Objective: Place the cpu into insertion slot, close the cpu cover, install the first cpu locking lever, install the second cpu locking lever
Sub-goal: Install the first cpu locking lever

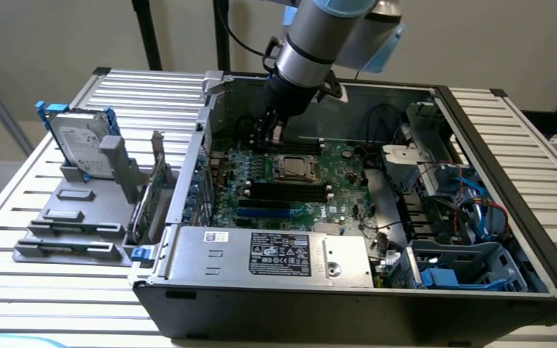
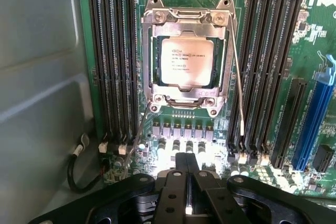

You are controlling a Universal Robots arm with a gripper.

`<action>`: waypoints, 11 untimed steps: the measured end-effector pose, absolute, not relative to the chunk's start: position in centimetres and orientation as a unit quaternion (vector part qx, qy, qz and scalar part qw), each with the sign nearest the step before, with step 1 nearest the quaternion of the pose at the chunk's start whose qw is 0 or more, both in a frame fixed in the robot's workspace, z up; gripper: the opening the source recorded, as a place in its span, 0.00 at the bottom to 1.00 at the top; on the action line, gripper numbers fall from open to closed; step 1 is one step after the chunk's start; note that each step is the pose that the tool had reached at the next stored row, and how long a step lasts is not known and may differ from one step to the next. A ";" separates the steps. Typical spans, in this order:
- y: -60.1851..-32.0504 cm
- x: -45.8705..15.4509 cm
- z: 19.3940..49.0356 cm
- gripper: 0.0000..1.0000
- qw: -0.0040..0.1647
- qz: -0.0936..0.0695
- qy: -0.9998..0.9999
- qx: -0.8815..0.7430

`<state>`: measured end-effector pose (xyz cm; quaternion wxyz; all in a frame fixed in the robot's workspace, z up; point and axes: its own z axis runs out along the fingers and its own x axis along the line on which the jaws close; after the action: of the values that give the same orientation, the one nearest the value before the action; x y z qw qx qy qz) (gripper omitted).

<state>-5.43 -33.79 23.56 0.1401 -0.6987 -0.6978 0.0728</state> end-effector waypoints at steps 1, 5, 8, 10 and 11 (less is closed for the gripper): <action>-33.8 -5.5 23.6 0.11 0.140 0.072 -0.695 -0.702; -33.8 -5.9 23.6 0.11 0.142 0.070 -0.683 -0.713; -33.8 -6.0 23.6 0.11 0.143 0.067 -0.672 -0.724; -33.8 -6.1 23.6 0.11 0.144 0.066 -0.664 -0.731; -33.8 -6.1 23.6 0.11 0.145 0.064 -0.659 -0.735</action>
<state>-6.07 -33.79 23.56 0.1445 -0.7349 -0.6595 0.0645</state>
